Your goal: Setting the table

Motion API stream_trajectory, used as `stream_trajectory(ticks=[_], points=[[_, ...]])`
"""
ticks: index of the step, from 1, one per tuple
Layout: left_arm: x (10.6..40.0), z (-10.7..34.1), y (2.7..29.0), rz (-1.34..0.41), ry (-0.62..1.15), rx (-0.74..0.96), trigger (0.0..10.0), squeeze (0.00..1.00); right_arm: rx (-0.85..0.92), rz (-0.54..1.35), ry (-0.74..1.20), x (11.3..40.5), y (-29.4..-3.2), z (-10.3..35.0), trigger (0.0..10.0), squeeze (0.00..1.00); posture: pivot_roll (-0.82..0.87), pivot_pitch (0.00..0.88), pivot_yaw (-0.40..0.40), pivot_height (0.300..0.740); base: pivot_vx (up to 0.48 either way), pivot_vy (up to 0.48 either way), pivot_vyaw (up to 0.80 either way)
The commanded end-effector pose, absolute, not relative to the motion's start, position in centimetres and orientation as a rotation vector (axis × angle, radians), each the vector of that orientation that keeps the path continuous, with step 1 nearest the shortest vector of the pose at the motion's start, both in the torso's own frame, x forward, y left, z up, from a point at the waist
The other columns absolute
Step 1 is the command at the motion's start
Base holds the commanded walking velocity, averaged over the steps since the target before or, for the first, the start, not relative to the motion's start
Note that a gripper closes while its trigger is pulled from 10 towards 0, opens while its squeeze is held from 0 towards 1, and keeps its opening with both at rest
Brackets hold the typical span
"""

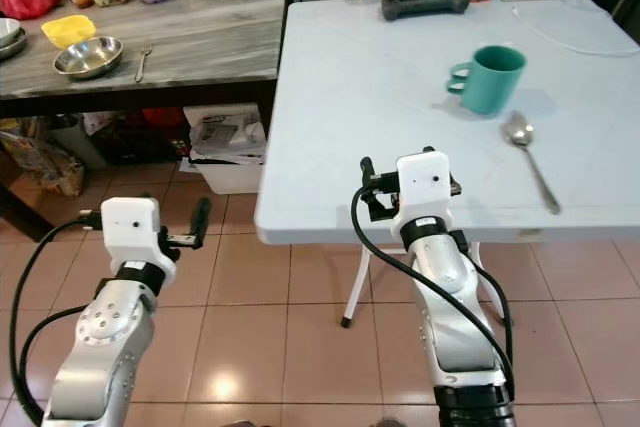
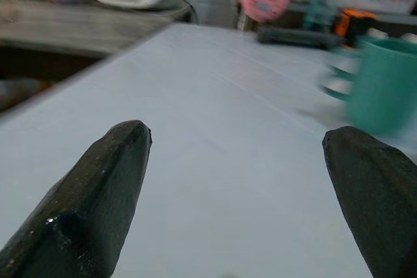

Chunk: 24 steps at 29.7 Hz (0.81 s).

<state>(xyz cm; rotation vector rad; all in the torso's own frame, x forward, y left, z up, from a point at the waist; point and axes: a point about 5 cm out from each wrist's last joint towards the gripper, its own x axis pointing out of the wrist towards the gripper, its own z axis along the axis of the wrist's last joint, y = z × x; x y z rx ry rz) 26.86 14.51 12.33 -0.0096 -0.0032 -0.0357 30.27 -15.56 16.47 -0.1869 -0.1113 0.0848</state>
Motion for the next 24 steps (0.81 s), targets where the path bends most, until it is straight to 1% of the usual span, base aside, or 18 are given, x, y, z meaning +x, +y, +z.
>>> stream_trajectory(ticks=[1, 10, 20, 24], points=[[26.79, 12.49, 14.99, -0.023, -0.010, 0.005, 10.0, 0.00, -0.182, 0.093, -0.126, 30.34, -15.24, 16.79, 10.0, 0.00, -0.10, 0.107, 0.104, 0.740, 0.000, -0.394, 0.00], [26.70, 12.28, 14.91, -0.020, -0.004, 0.014, 10.0, 0.00, -0.178, 0.083, -0.146, 30.33, -15.14, 17.06, 10.0, 0.00, -0.10, 0.105, 0.112, 0.740, 0.000, -0.382, 0.00], [26.66, 12.53, 14.69, -0.057, -0.032, 0.003, 10.0, 0.00, -0.171, 0.062, -0.138, 30.16, -15.34, 16.91, 10.0, 0.00, -0.11, 0.111, 0.123, 0.740, 0.000, 0.000, 0.00], [26.66, 12.73, 14.57, -0.086, -0.041, -0.009, 10.0, 0.00, -0.170, 0.061, -0.134, 30.09, -15.29, 16.72, 10.0, 0.00, -0.11, 0.116, 0.127, 0.740, 0.000, 0.000, -0.57]])
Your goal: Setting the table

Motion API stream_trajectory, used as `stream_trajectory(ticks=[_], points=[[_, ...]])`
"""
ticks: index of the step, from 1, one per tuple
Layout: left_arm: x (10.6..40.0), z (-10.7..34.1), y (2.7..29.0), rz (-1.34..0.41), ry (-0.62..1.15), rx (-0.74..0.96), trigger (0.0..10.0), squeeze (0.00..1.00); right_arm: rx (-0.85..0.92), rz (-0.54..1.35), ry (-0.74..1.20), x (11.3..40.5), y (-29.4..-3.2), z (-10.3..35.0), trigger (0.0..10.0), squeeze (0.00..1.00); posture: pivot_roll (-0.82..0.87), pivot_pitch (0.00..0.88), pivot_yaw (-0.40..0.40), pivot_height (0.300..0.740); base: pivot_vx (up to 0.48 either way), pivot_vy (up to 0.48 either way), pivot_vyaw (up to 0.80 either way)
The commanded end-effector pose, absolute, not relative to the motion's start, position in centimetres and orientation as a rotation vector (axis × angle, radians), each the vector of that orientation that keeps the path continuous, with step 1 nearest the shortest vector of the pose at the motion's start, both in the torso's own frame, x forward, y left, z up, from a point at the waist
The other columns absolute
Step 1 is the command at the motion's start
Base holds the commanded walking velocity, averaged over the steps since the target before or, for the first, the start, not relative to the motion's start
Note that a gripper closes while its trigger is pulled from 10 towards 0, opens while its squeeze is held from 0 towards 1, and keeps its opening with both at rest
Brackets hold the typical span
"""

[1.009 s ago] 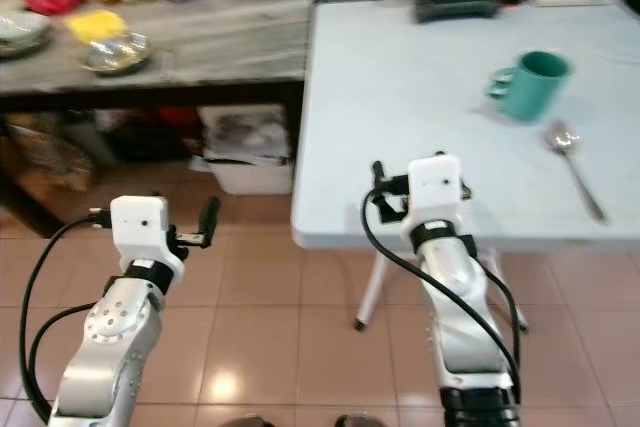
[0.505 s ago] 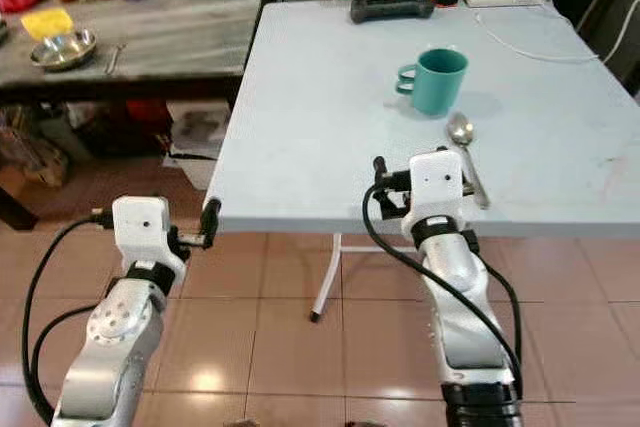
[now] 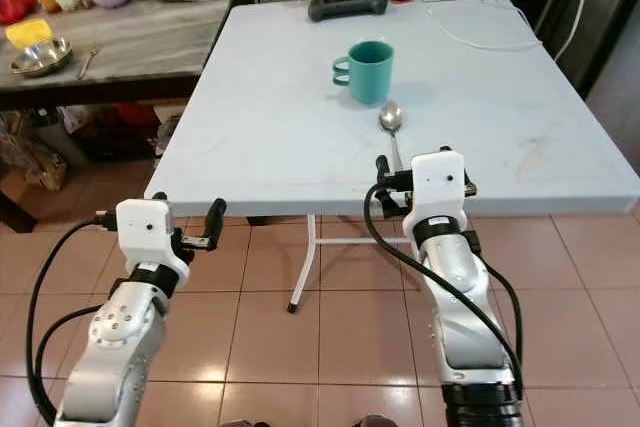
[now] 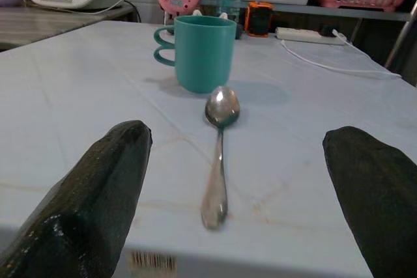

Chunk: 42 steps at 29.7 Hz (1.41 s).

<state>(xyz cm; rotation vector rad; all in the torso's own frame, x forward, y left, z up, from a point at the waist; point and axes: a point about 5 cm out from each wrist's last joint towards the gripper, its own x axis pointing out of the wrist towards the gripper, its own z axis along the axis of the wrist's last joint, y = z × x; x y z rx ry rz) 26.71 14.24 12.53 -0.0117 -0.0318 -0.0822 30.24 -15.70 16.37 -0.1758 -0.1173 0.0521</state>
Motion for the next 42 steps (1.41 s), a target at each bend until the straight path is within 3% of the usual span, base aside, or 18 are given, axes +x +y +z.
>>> stream_trajectory(ticks=[1, 9, 42], points=[[26.7, 12.7, 14.6, -0.086, -0.041, -0.009, 10.0, 0.00, -0.170, 0.061, -0.134, 30.1, -15.3, 16.7, 10.0, 0.00, -0.11, 0.116, 0.127, 0.740, 0.000, 0.000, -0.42], [26.6, 12.9, 14.5, -0.104, -0.051, -0.014, 10.0, 0.00, -0.167, 0.063, -0.133, 30.0, -15.0, 16.6, 10.0, 0.00, -0.11, 0.127, 0.137, 0.740, 0.096, 0.000, -0.05], [25.9, 12.4, 13.4, -0.208, -0.023, -0.038, 10.0, 0.00, -0.160, 0.065, -0.106, 29.7, -14.5, 15.8, 10.0, 0.00, -0.11, 0.139, 0.149, 0.740, 0.323, 0.000, -0.10]])
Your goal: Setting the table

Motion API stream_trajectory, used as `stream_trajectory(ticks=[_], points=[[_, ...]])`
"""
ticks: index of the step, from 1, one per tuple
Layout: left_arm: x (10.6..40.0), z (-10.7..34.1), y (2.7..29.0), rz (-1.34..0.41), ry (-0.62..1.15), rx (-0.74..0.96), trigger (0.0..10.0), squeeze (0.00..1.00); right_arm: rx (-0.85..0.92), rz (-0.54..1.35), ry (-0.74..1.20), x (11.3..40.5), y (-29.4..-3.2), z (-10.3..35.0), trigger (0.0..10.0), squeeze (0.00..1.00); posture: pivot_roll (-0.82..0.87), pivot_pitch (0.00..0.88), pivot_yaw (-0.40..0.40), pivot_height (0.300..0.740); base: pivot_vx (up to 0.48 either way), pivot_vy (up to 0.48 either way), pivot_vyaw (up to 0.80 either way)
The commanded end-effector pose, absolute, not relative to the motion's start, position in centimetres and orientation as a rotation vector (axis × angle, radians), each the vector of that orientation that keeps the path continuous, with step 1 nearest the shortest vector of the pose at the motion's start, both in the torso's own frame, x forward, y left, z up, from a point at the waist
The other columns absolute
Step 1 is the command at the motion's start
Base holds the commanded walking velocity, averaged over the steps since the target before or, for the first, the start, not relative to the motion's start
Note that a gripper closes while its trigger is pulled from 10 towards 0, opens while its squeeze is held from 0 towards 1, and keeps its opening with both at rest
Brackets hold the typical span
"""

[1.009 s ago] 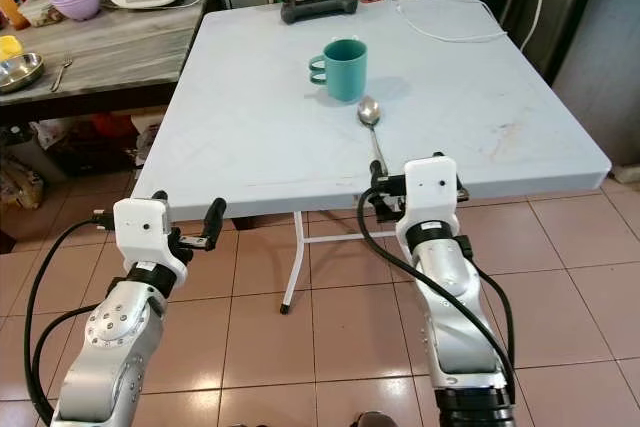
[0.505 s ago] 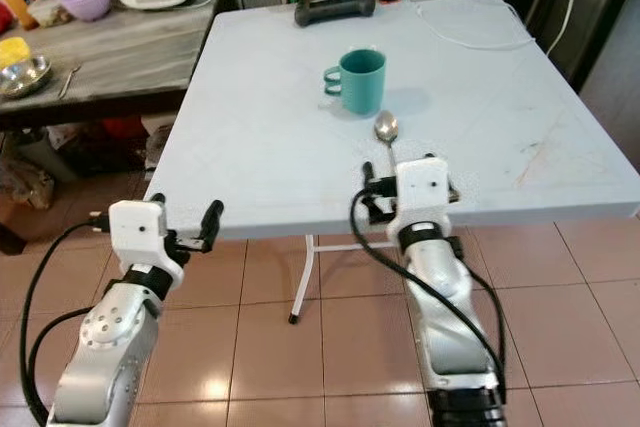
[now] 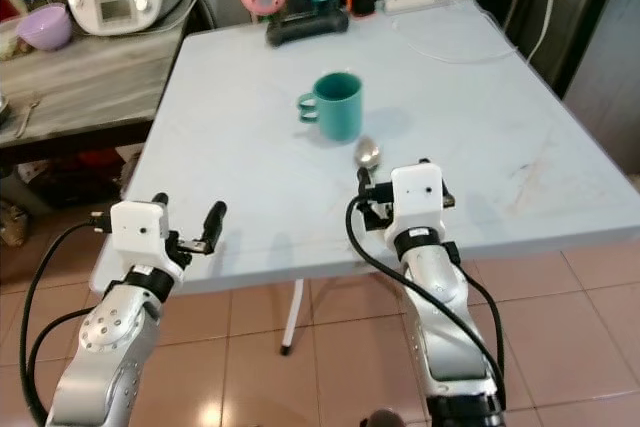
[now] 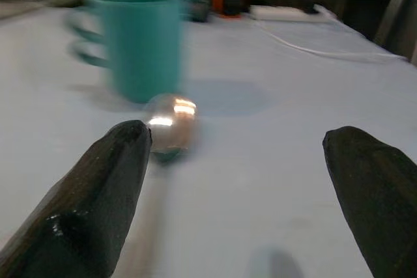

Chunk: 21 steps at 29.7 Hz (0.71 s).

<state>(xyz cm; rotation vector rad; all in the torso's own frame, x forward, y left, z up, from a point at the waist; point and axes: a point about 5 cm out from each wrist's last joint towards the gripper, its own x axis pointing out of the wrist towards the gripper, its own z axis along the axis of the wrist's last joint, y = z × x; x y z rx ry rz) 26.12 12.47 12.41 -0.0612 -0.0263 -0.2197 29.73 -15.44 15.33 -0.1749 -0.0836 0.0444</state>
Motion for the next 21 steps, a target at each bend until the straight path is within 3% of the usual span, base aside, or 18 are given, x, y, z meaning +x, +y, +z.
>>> stream_trajectory(ticks=[1, 21], points=[[25.8, 12.3, 13.3, -0.217, -0.022, -0.032, 10.0, 0.00, -0.161, 0.064, -0.105, 29.7, -14.5, 15.8, 10.0, 0.00, -0.11, 0.139, 0.149, 0.740, 0.000, 0.000, 0.00], [23.3, 10.5, 13.5, -0.382, 0.009, -0.054, 10.0, 0.00, -0.077, 0.075, -0.005, 30.2, -14.3, 14.5, 10.0, 0.00, -0.12, 0.148, 0.122, 0.740, 0.000, 0.000, 0.00]])
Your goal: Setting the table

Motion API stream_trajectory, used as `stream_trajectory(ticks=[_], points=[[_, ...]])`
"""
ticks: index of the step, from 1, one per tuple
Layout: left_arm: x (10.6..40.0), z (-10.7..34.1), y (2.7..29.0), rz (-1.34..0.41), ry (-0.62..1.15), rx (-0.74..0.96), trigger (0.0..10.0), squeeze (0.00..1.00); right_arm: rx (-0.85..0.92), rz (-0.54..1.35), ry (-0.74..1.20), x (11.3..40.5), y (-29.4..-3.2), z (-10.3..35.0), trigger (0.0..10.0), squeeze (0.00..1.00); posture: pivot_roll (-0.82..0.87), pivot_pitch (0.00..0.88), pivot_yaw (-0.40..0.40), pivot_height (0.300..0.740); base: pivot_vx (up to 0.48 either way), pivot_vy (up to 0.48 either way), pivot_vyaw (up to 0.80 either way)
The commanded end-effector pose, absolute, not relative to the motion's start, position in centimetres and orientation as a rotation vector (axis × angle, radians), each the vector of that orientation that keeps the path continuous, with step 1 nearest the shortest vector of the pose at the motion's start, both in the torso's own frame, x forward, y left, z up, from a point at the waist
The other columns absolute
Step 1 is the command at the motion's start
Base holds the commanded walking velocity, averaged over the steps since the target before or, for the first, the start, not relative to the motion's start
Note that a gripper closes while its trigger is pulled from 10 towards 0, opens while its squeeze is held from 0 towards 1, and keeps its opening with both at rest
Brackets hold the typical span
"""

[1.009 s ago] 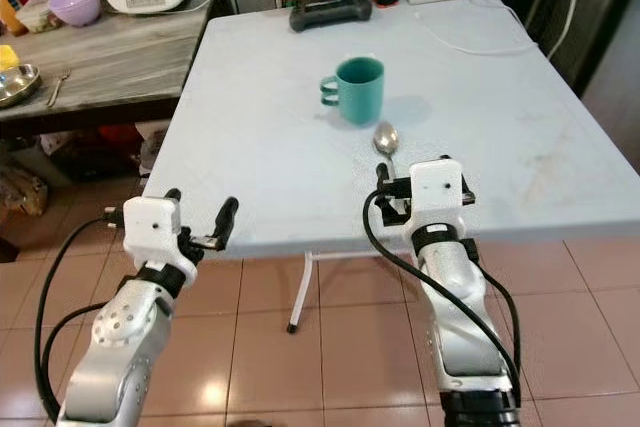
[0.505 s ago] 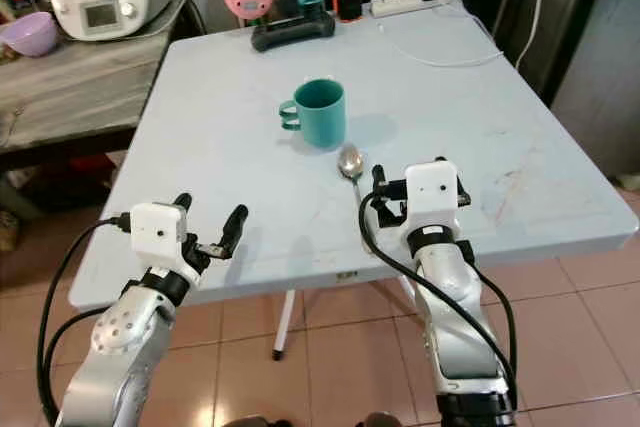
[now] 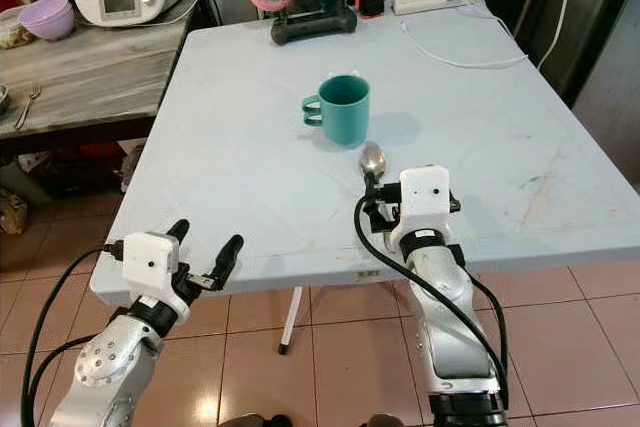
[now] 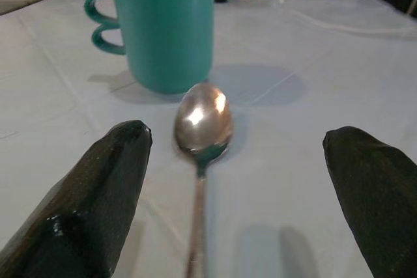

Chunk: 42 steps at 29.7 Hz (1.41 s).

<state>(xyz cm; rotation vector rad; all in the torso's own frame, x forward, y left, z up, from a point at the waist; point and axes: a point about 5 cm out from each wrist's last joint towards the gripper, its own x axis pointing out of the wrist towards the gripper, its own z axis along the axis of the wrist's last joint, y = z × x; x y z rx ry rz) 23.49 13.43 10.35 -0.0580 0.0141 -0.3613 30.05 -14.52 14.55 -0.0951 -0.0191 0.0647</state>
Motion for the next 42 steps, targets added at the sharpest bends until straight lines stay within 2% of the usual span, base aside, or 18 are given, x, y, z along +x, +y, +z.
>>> stream_trajectory(ticks=[1, 5, 8, 14, 25, 27, 28, 29, 33, 42], points=[[23.0, 10.7, 13.2, -0.418, 0.008, -0.065, 10.0, 0.00, -0.091, 0.081, -0.007, 30.3, -14.0, 14.5, 10.0, 0.00, -0.12, 0.148, 0.122, 0.740, 0.000, 0.000, 0.00], [22.8, 11.1, 12.8, -0.471, -0.006, -0.078, 10.0, 0.00, -0.076, 0.089, 0.015, 30.7, -13.7, 14.5, 10.0, 0.00, -0.12, 0.154, 0.118, 0.740, 0.000, 0.000, 0.00], [22.4, 11.8, 12.0, -0.582, -0.012, -0.121, 10.0, 0.00, -0.046, 0.090, 0.073, 31.3, -13.4, 14.0, 10.0, 0.00, -0.11, 0.158, 0.115, 0.740, 0.000, 0.000, 0.00], [21.8, 11.4, 11.7, -0.705, 0.039, -0.153, 10.0, 0.00, -0.046, 0.094, 0.112, 31.4, -13.2, 13.5, 10.0, 0.00, -0.11, 0.160, 0.112, 0.740, 0.000, 0.000, 0.00], [21.2, 10.7, 11.9, -0.812, 0.117, -0.169, 10.0, 0.00, -0.033, 0.091, 0.179, 32.0, -12.5, 12.6, 10.0, 0.00, -0.11, 0.157, 0.114, 0.740, 0.000, 0.000, 0.00], [21.2, 10.7, 12.0, -0.821, 0.122, -0.166, 10.0, 0.00, -0.053, 0.080, 0.191, 32.3, -12.6, 12.5, 9.7, 0.00, -0.10, 0.157, 0.114, 0.740, 0.000, 0.000, 0.00], [21.2, 10.7, 12.0, -0.824, 0.123, -0.166, 10.0, 0.00, -0.049, 0.076, 0.195, 32.3, -12.6, 12.5, 6.0, 0.00, -0.10, 0.158, 0.115, 0.740, 0.000, 0.000, 0.00], [21.2, 10.7, 12.0, -0.835, 0.125, -0.167, 10.0, 0.00, -0.054, 0.058, 0.205, 32.4, -12.8, 12.4, 0.0, 0.00, -0.10, 0.158, 0.115, 0.740, 0.000, 0.000, 0.00], [20.6, 11.0, 11.8, -0.890, 0.138, -0.193, 10.0, 0.00, -0.050, 0.013, 0.268, 32.2, -13.3, 11.8, 0.0, 0.00, -0.10, 0.157, 0.114, 0.740, 0.000, 0.000, 0.00], [21.1, 11.5, 12.1, -0.866, 0.103, -0.171, 10.0, 0.00, -0.047, -0.007, 0.342, 31.3, -13.9, 10.7, 0.0, 0.00, -0.10, 0.157, 0.114, 0.740, 0.000, 0.000, 0.00]])
